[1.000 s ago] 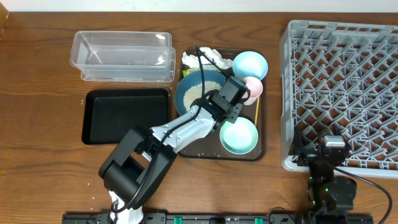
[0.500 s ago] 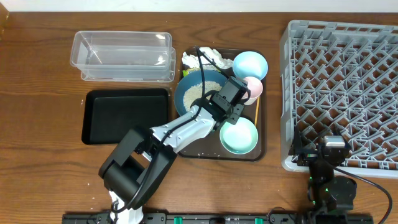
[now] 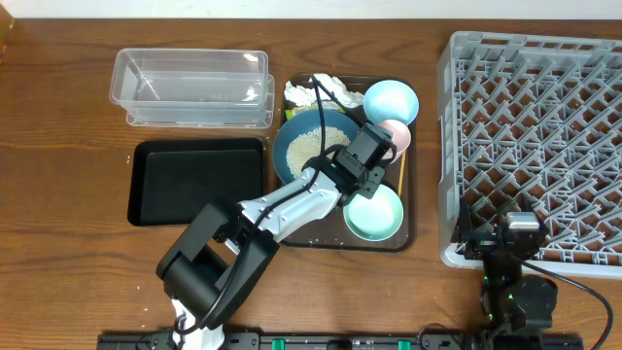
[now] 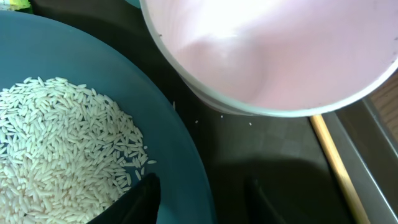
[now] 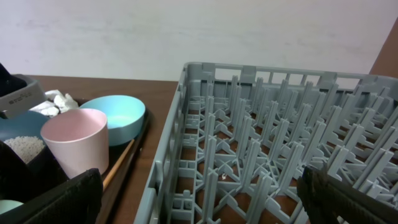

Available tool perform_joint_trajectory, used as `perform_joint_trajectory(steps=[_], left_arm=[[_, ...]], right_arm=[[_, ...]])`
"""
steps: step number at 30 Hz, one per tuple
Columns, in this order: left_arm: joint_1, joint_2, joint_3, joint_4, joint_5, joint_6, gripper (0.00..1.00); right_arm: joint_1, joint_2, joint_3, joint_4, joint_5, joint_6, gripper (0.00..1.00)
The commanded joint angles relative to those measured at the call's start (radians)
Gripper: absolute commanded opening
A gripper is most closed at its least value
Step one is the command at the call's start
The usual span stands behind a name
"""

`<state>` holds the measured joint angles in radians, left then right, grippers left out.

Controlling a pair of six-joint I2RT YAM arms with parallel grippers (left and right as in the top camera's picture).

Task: Sort waste into correct bins and load items into the dishwasher rack
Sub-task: 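Lower the left gripper and grasp the blue bowl's right rim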

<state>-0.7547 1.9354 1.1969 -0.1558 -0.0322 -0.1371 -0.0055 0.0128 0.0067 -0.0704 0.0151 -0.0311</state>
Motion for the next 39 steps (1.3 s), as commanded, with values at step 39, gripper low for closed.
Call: perform_joint_trajectory(steps=[39], left_arm=[[-0.004, -0.104, 0.006, -0.007, -0.047, -0.005, 0.11]], right_arm=[[-0.005, -0.003, -0.001, -0.004, -0.005, -0.008, 0.99]])
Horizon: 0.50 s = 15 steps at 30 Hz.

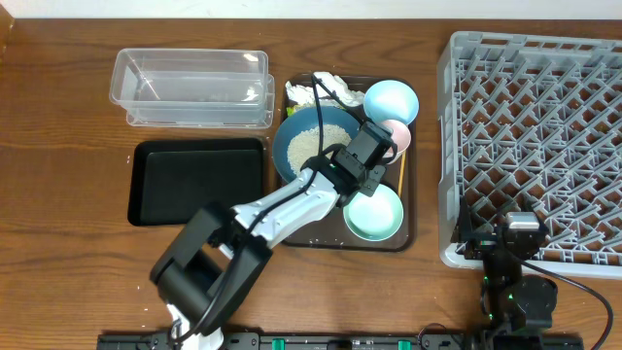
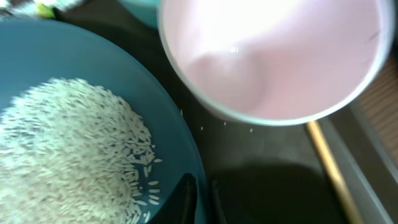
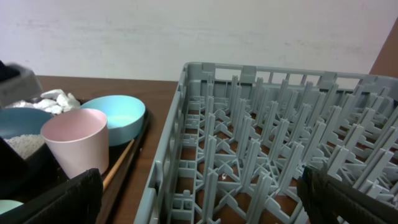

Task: Sort waste into correct bins and load items into the dishwasher rack
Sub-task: 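Lower the left gripper and grasp the blue bowl's right rim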

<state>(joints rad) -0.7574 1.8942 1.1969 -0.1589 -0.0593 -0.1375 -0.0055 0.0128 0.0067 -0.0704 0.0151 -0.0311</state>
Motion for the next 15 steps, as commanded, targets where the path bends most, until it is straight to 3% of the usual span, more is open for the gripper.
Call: perform_joint_trajectory(steps=[1, 9, 10, 13, 15], left_arm=[[-0.002, -0.07, 0.006, -0.007, -0.02, -0.005, 0.11], [-0.002, -0.125, 0.006, -0.027, -0.02, -0.005, 0.08], [-0.002, -0.125, 0.006, -0.026, -0.019, -0.006, 0.11], [-0.002, -0.114, 0.006, -0.026, -0.018, -0.005, 0.33], [-0.002, -0.096, 0.006, -0.026, -0.011, -0.005, 0.4]], right_arm=[[-0.005, -0.003, -0.001, -0.004, -0.005, -0.008, 0.99], [-0.005, -0.003, -0.001, -0.004, -0.005, -0.008, 0.99], [-0.005, -0.003, -0.001, -0.004, -0.005, -0.008, 0.99], [-0.005, -0.003, -0.001, -0.004, -0.005, -0.008, 0.99], [-0.005, -0.003, -0.001, -0.004, -0.005, -0.008, 0.99]])
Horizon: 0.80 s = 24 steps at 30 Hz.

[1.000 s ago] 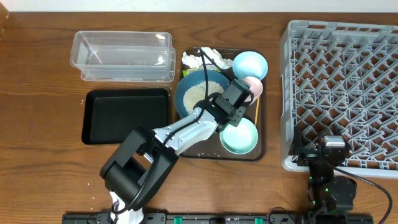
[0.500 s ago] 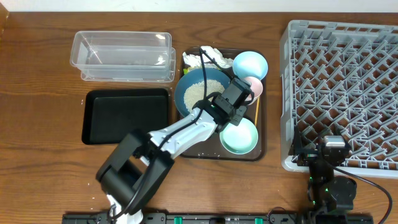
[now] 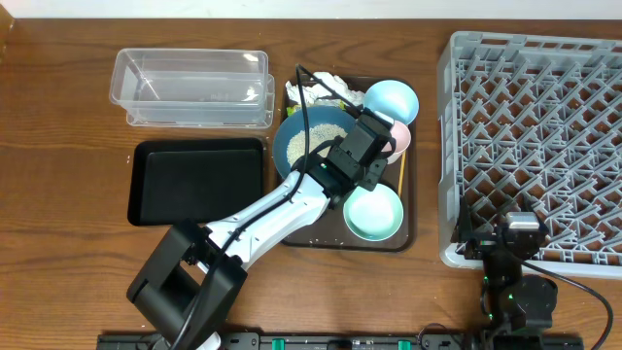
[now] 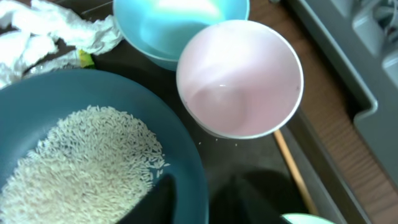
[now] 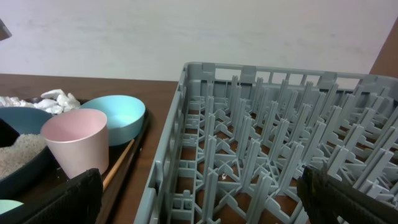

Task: Sort waste into correct bins and load items into the dishwasher rack
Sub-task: 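Lower the left gripper and grasp the blue bowl's right rim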

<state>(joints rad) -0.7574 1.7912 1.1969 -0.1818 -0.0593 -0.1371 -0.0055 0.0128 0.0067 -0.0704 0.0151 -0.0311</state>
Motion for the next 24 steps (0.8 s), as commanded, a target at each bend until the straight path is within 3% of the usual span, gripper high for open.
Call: perform_joint_trajectory(steps=[1, 6, 24], left_arm=[[-0.002, 0.019, 0.005, -0.003, -0.011, -0.005, 0.41], [-0.002, 0.068, 0.005, 0.007, -0.012, -0.005, 0.46], [-0.002, 0.193, 0.005, 0.02, -0.011, -0.006, 0.46]], right_arm=[[-0.005, -0.003, -0.001, -0.004, -0.005, -0.008, 0.99], [-0.005, -0.003, -0.001, -0.004, -0.005, -0.008, 0.99], [-0.005, -0.002, -0.001, -0.004, -0.005, -0.008, 0.99]])
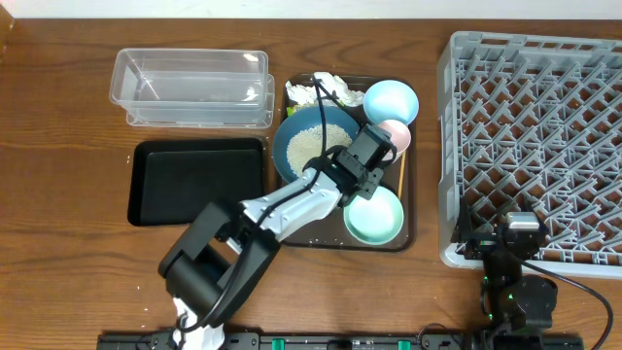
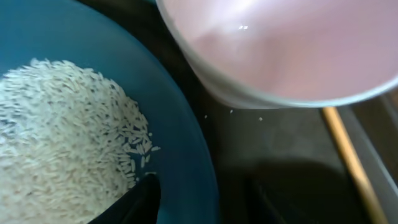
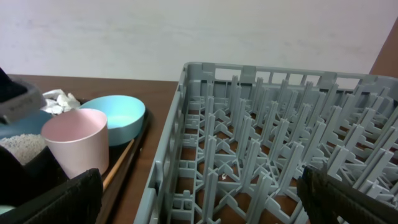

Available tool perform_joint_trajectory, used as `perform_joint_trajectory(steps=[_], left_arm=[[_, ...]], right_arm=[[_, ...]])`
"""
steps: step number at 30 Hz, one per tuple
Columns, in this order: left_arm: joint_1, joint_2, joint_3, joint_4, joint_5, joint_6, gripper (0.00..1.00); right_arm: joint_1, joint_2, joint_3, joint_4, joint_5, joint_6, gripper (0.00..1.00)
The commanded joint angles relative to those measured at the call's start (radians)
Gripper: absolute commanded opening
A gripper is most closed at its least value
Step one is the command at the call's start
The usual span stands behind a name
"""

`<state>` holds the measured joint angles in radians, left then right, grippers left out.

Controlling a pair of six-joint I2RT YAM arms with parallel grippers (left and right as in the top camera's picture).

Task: Sort waste into correct bins and load items into the dishwasher rack
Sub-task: 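Lower the left gripper and grasp the blue bowl's right rim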

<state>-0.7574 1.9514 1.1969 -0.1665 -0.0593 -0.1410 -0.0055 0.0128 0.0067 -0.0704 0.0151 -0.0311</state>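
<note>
A dark blue bowl of rice (image 1: 309,146) sits on the dark tray (image 1: 311,239), with a pink cup (image 1: 395,134), a light blue bowl (image 1: 391,100), a mint bowl (image 1: 374,214), crumpled tissue (image 1: 326,87) and a wooden chopstick (image 1: 400,171). My left gripper (image 2: 202,200) is open and low, straddling the rice bowl's rim (image 2: 186,155): one finger inside by the rice, the other outside over the tray. The pink cup (image 2: 280,50) stands just beyond. My right gripper (image 3: 199,199) rests open at the near edge of the grey dishwasher rack (image 3: 261,143), holding nothing.
A clear plastic bin (image 1: 190,87) stands at the back left, with a black bin (image 1: 194,181) in front of it. The dishwasher rack (image 1: 535,136) fills the right side. Bare wooden table lies along the front and left.
My left wrist has come back down from a higher position over the tray. Its fingers again sit close around the rice bowl's rim, apart. The bowl and the right arm are unmoved.
At first my left gripper was open astride the rice bowl's rim. It then stood shut on that rim. After that the wrist was higher, fingers apart over the rim, and now it is low and open again with the bowl in the same place.
</note>
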Motion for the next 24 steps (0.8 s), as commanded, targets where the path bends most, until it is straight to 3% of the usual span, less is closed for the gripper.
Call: perform_joint_trajectory(steps=[1, 6, 10, 14, 20, 24], left_arm=[[-0.002, 0.038, 0.005, 0.008, -0.011, -0.002, 0.46], [-0.002, 0.037, 0.005, 0.028, -0.012, -0.002, 0.44], [-0.002, 0.031, 0.006, 0.035, -0.012, -0.002, 0.3], [-0.002, 0.014, 0.006, 0.034, -0.012, -0.002, 0.27], [-0.002, -0.033, 0.006, 0.03, -0.012, -0.002, 0.1], [-0.002, -0.068, 0.006, 0.014, -0.011, -0.002, 0.06]], right_arm=[[-0.005, -0.002, -0.001, -0.004, -0.005, -0.008, 0.99], [-0.005, -0.002, -0.001, -0.004, -0.005, -0.008, 0.99], [-0.005, -0.002, -0.001, -0.004, -0.005, -0.008, 0.99], [-0.005, -0.002, -0.001, -0.004, -0.005, -0.008, 0.99], [-0.005, -0.002, -0.001, -0.004, -0.005, -0.008, 0.99], [-0.005, -0.002, -0.001, -0.004, -0.005, -0.008, 0.99]])
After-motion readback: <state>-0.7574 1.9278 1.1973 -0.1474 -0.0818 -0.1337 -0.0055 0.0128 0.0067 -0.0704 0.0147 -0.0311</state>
